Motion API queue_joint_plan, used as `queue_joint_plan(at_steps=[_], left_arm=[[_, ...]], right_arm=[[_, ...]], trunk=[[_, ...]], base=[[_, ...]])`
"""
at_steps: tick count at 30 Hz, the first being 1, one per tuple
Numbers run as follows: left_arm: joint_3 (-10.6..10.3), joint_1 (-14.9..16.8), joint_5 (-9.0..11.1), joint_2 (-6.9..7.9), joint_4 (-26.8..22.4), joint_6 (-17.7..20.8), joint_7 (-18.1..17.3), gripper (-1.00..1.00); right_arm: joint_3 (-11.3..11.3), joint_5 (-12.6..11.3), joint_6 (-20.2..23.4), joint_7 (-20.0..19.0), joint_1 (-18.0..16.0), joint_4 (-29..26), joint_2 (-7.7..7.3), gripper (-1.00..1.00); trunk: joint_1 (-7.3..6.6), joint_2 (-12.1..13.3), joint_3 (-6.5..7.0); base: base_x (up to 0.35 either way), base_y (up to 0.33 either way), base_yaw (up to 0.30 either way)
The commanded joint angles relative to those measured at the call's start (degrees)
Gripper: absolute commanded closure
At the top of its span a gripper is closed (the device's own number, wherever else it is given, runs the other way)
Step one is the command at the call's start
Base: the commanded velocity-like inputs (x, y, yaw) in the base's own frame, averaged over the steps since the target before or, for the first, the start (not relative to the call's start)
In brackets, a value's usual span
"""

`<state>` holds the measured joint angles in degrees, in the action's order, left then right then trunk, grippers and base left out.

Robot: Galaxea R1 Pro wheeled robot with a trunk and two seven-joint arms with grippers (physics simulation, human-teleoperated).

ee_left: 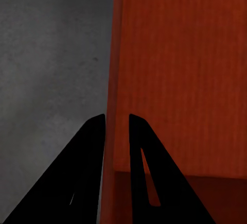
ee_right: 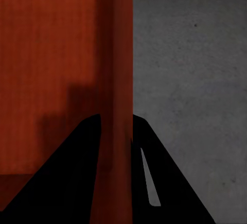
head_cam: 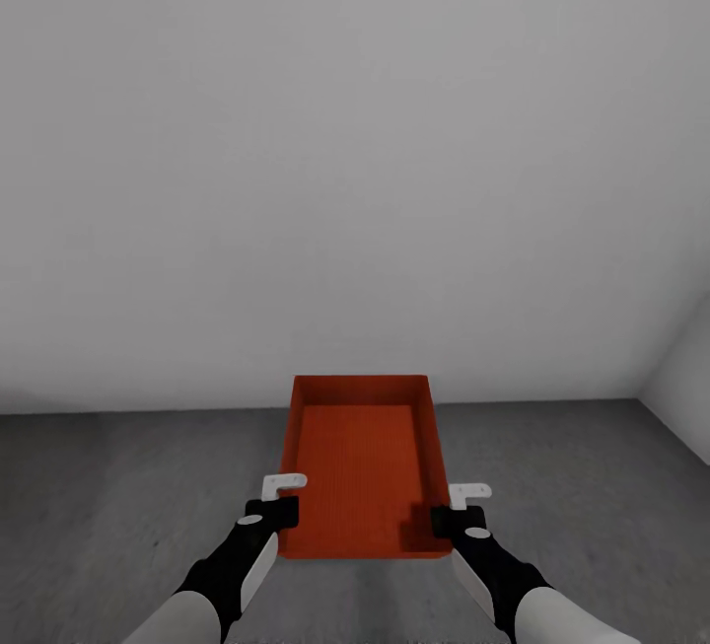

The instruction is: Move the two storage containers from the living room to the garage. In the garage, place one container on the floor and stack the other container on top of it (either order is fine).

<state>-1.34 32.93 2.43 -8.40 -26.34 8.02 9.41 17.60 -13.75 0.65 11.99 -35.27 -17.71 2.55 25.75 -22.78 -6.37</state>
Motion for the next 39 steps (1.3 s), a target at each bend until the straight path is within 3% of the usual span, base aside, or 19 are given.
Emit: queue_joint_plan(at_steps=[1, 39], left_arm=[[1.77, 0.03, -0.85, 0.31, -0.29, 0.42, 4.04, 1.0], [1.77, 0.03, -0.88, 0.31, -0.12, 0.42, 4.04, 1.0]], right_arm=[[-0.46, -1.1, 0.05, -0.03, -0.06, -0.13, -0.04, 1.0], [-0.46, -1.1, -0.03, -0.03, -0.06, -0.13, -0.06, 1.0]], trunk=[[0.03, -0.14, -0.22], [0.03, -0.14, -3.73]], base=[[0.0, 0.0, 0.0], [0.0, 0.0, 0.0]])
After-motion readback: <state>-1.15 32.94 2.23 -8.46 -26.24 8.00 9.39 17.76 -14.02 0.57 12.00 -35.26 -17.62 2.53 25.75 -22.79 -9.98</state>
